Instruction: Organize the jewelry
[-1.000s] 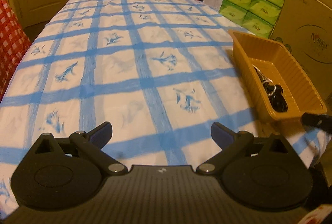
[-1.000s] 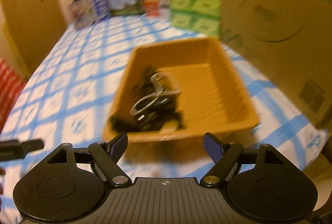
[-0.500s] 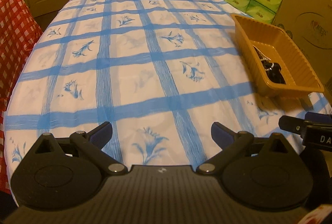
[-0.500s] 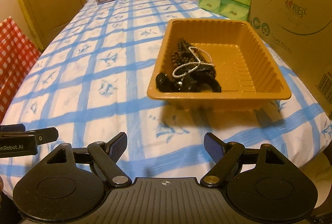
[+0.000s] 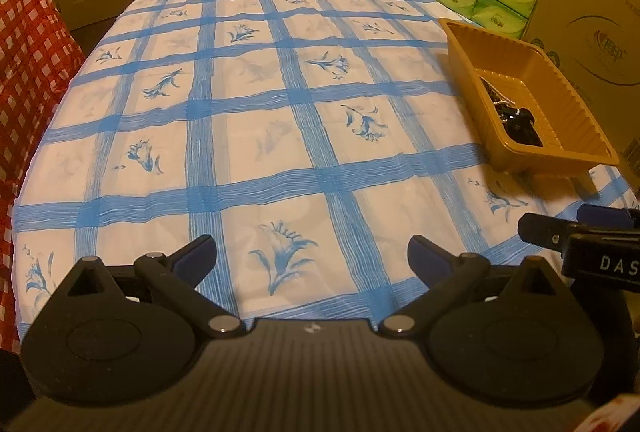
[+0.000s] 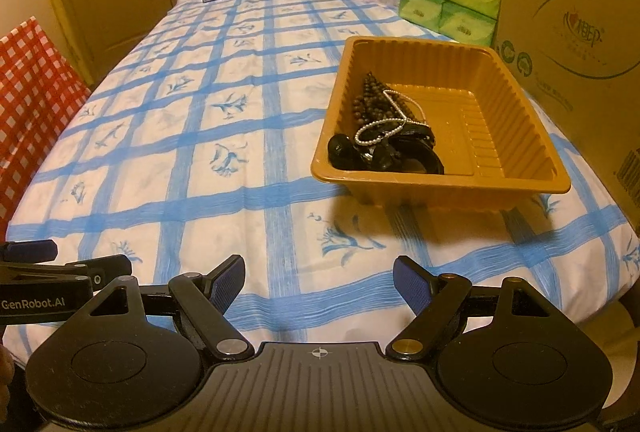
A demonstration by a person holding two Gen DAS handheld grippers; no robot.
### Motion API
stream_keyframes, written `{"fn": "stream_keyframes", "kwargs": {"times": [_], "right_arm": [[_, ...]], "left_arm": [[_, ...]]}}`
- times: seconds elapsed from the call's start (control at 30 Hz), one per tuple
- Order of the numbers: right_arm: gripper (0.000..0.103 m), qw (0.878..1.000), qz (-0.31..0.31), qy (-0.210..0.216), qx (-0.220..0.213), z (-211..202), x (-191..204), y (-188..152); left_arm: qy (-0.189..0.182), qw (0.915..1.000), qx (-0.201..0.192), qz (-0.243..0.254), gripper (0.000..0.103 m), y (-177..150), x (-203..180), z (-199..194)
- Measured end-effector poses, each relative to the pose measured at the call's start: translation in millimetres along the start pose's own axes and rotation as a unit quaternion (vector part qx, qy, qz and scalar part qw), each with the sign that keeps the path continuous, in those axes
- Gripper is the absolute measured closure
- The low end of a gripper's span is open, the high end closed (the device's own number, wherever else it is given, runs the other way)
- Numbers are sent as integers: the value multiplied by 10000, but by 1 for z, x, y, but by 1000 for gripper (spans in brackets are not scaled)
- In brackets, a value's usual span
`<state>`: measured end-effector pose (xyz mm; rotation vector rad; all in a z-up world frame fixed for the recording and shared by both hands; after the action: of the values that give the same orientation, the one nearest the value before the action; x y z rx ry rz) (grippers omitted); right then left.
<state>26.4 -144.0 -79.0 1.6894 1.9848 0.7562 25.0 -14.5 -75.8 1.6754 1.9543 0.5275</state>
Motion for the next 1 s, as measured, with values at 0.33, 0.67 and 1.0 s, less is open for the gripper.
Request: {"fn": "stream_keyframes", "kwargs": {"times": [0.33, 0.67, 1.0], "right_arm": [[22, 10000, -27, 8, 18, 1, 2, -1], [22, 10000, -31, 13, 42, 3, 2, -2], [22, 10000, -25, 3, 41, 3, 1, -2]], "left_arm": [[3, 10000, -2, 5, 1, 0, -2, -1], [-11, 10000, 0, 2, 1, 0, -3, -1], [-10, 10000, 4, 1, 1, 0, -4, -1]]}}
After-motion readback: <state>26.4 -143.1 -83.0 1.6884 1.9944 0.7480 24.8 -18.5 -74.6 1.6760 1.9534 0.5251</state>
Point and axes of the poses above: each gripper's, at about its wrist camera, not at the fingertips, and z roughly the way its jaws point, x to its left, y to its top, the point moved 9 cm from there along z, roughly the way its jaws point, and after that the axes turned 6 degrees about -z, right-handed, at the moved point
